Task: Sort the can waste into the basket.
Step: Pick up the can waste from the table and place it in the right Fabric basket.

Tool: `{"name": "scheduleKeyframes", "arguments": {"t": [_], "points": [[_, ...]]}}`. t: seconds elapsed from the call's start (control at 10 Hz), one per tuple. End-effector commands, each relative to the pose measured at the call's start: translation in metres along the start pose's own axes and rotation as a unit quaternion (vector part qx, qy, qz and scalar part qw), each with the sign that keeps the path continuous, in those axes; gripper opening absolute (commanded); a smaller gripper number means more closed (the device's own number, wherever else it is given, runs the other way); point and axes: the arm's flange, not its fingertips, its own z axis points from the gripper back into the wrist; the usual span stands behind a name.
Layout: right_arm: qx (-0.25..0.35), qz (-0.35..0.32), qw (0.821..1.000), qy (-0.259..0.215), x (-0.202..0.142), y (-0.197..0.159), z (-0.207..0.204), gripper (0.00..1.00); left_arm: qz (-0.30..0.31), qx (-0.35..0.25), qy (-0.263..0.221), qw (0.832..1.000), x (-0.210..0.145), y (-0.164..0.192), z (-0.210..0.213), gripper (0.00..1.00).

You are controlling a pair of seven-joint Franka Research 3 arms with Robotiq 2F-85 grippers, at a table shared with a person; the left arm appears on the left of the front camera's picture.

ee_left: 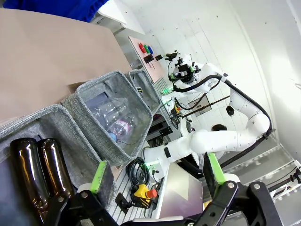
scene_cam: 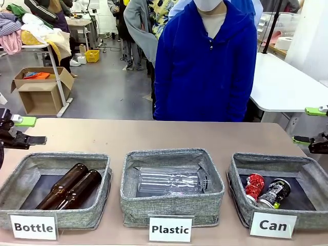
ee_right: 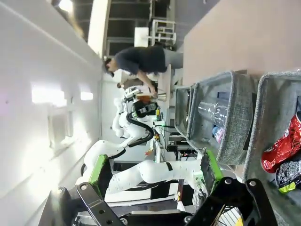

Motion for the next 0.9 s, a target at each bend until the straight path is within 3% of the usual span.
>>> {"name": "scheduleKeyframes", "arguments": {"t": [0.0, 0.8], "points": [[0.005, 0.010, 1.000, 0.004, -0.0009, 0.0030, -0.0001, 1.00, 0.003, 0.000, 0.004, 1.000, -0.0002, -0.0042, 0.0012, 1.00], [0.005, 0.010, 1.000, 0.004, -0.0009, 0.0030, -0.0001, 1.00, 0.003, 0.000, 0.004, 1.000, -0.0002, -0.0042, 0.0012, 1.00]]}}
